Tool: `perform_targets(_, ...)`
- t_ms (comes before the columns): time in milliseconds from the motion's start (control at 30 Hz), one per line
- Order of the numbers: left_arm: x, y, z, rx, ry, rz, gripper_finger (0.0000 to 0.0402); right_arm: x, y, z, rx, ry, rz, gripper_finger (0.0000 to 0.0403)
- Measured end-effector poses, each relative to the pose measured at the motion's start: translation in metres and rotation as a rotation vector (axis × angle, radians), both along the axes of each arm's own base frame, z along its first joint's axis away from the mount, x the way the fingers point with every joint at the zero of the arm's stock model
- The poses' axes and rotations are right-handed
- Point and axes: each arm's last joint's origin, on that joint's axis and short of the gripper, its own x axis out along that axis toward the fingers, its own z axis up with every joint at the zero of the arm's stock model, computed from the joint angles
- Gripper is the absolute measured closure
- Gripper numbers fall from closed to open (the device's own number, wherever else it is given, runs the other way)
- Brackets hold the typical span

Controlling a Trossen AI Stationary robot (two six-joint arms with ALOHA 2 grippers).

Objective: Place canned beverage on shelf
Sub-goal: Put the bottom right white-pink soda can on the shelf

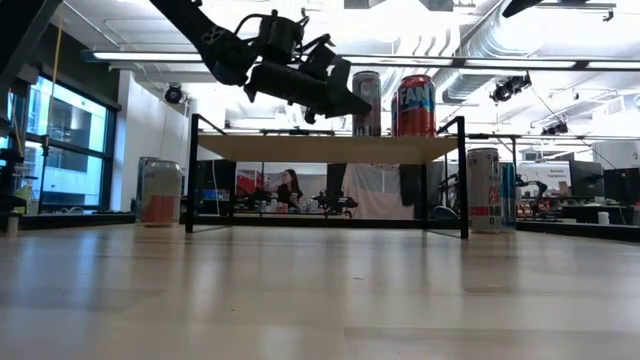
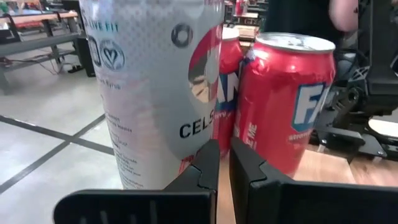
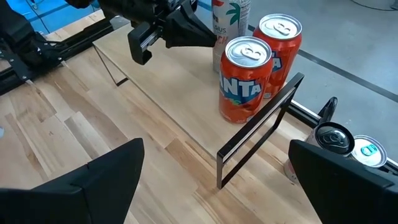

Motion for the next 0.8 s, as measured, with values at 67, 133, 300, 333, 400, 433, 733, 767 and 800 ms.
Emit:
perform_targets(67, 0.000, 0.000, 0.001, 0.003, -0.006, 0.000, 0.0401, 0.000, 0.000, 0.000, -0.002, -0.002, -0.003, 0.0018)
perform_targets(133, 0.000, 0.000, 0.002, 0.008, -0.016, 0.001, 0.0401, 0.000, 0.000, 0.000, -0.003, -0.002, -0.003, 0.0018)
perform_targets(300, 0.002, -0.005, 0.006, -0.055, 0.000, -0.075, 0.0401, 0.000, 0.000, 0.000, -0.004, -0.001, -0.002, 0.0018)
perform_targets(333, 0.001, -0.006, 0.008, -0.078, 0.002, -0.105, 0.0401, 0.000, 0.000, 0.000, -0.004, 0.000, -0.001, 0.0018)
perform_targets(400, -0.002, -0.010, 0.021, -0.101, -0.010, -0.152, 0.0401, 0.000, 0.000, 0.000, -0.009, 0.003, 0.003, 0.0018)
perform_targets(433, -0.005, -0.012, 0.027, -0.113, -0.010, -0.167, 0.0401, 0.000, 0.000, 0.000, -0.009, 0.004, 0.003, 0.0018)
perform_targets(733, -0.033, -0.006, 0.062, 0.056, 0.051, 0.160, 0.0401, 0.000, -0.001, 0.001, -0.041, -0.004, -0.019, 0.0018)
perform_targets(767, -0.035, -0.002, 0.061, 0.056, 0.053, 0.203, 0.0401, 0.000, -0.001, 0.001, -0.046, -0.006, -0.023, 0.0018)
perform_targets(800, -0.037, 0.003, 0.060, 0.042, 0.056, 0.228, 0.0401, 0.000, -0.001, 0.001, -0.047, -0.006, -0.024, 0.0018)
